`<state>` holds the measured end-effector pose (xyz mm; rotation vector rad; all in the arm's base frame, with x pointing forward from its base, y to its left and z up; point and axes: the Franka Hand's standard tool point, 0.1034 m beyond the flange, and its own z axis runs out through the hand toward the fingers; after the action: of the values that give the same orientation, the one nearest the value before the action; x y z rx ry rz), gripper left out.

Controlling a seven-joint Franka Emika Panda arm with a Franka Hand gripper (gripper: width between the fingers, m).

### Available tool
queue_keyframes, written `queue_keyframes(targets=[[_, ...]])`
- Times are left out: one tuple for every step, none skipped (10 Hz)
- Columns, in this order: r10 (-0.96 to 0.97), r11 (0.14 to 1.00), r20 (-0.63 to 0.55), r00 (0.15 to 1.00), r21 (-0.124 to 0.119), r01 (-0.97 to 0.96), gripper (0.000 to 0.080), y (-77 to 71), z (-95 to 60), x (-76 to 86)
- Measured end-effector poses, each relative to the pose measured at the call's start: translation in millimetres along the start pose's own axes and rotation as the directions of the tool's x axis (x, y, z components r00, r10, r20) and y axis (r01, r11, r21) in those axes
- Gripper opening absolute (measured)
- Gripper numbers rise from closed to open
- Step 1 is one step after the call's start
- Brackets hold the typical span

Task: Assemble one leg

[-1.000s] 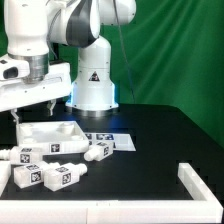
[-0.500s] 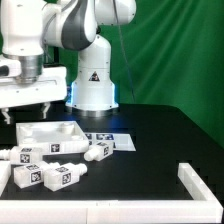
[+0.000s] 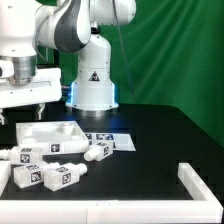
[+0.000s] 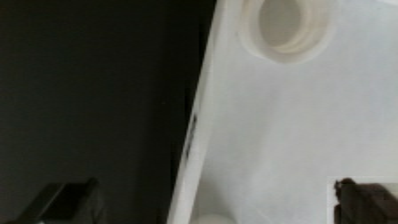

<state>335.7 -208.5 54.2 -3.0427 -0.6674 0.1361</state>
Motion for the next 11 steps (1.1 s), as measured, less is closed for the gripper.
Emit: queue_keyframes(targets=[[0.002,1.000,0.011,1.000,-0.010,-0.002,0.0650,7.8,10.1,0.8],[0.001,1.000,0.024,1.000,-0.018,-0.001,0.0650,13.0,21.1,1.0],[-0.003,0.999,0.027,1.000,-0.033,0.004,0.0650,12.5,31.1,-1.1],[-0.006,0.998,0.017,1.000,-0.066,0.007,0.0650,12.7,38.3,-3.9],[-0.006,0.998,0.023,1.000,-0.067,0.008,0.0650,12.0,43.5,-6.2],[-0.005,0.998,0.025,1.000,-0.070,0.007,0.0650,15.3,45.2,-5.1],[-0.008,0.997,0.025,1.000,-0.073,0.010,0.0650,16.9,46.6,-3.3],[-0.009,0.997,0.025,1.000,-0.073,0.010,0.0650,17.6,46.6,-3.6],[-0.009,0.997,0.026,1.000,-0.072,0.011,0.0531,17.2,46.8,-3.5],[-0.009,0.997,0.026,1.000,-0.072,0.011,0.0531,17.2,46.8,-3.4],[-0.009,0.997,0.026,1.000,-0.072,0.011,0.0349,17.2,46.8,-3.5]])
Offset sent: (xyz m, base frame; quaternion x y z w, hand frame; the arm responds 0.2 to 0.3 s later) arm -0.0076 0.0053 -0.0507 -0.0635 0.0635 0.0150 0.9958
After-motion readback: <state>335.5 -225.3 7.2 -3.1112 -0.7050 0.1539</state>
